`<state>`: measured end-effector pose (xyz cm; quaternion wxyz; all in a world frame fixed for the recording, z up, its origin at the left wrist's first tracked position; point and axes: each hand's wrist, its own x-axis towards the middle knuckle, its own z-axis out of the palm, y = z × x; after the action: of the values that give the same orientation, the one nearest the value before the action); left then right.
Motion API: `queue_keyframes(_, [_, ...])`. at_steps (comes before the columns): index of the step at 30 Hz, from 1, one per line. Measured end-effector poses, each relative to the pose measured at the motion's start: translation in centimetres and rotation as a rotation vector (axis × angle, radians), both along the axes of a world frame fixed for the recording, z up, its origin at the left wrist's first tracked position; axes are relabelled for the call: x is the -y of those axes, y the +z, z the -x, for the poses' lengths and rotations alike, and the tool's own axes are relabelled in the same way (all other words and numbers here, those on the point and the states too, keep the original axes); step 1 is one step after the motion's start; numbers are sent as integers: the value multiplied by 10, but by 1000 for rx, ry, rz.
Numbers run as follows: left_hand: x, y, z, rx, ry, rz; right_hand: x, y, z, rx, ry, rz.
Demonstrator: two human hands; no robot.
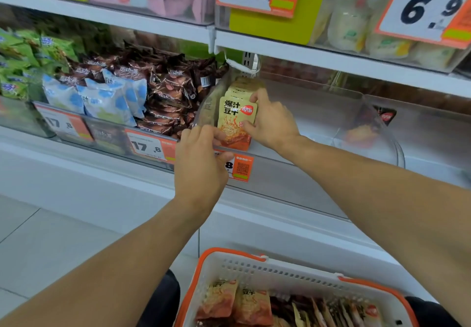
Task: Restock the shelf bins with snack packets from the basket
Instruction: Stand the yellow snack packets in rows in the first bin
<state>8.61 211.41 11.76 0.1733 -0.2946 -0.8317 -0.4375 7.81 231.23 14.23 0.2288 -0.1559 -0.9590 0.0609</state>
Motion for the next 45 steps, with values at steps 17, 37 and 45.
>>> queue_keyframes(17, [-26,0,-41,-391,-227,99,3,8,-182,-361,234,150])
queue_keyframes(37, [-78,-222,-277,471,-789,787,-13,-246,-421,556,-284,462])
queue_keyframes(45, [-92,-224,-275,786,-593,592,6,-250,-420,528,-313,623])
